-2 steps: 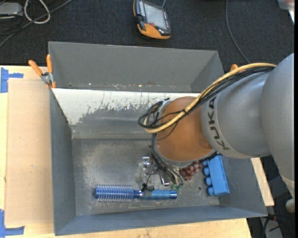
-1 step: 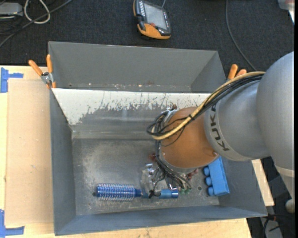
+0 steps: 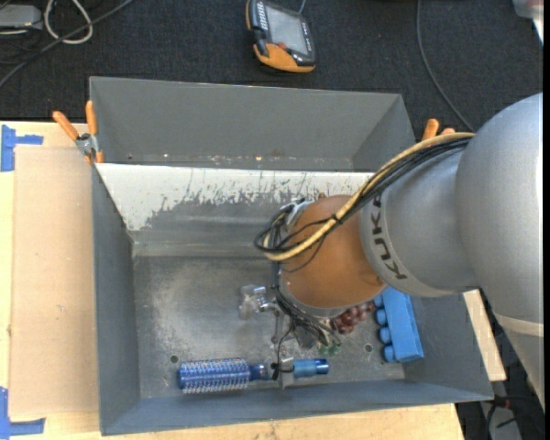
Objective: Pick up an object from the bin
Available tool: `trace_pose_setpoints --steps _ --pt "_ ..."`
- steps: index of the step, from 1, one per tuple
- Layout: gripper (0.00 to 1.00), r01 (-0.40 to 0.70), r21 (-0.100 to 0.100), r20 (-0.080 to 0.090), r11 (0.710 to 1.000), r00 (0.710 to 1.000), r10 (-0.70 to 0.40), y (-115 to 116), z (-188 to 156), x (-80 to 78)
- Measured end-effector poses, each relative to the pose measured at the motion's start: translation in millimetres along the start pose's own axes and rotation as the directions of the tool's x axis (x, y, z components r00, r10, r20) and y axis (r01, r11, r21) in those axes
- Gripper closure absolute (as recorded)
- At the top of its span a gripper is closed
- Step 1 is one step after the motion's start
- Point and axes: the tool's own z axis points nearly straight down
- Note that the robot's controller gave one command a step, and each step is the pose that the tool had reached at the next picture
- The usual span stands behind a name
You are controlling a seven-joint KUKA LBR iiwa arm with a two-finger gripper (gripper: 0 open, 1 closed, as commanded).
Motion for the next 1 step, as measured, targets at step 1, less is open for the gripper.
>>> trace_pose_setpoints --steps 1 --pt "1.00 0.000 0.000 0.000 1.000 1.000 0.000 1.6 -0.8 -1.3"
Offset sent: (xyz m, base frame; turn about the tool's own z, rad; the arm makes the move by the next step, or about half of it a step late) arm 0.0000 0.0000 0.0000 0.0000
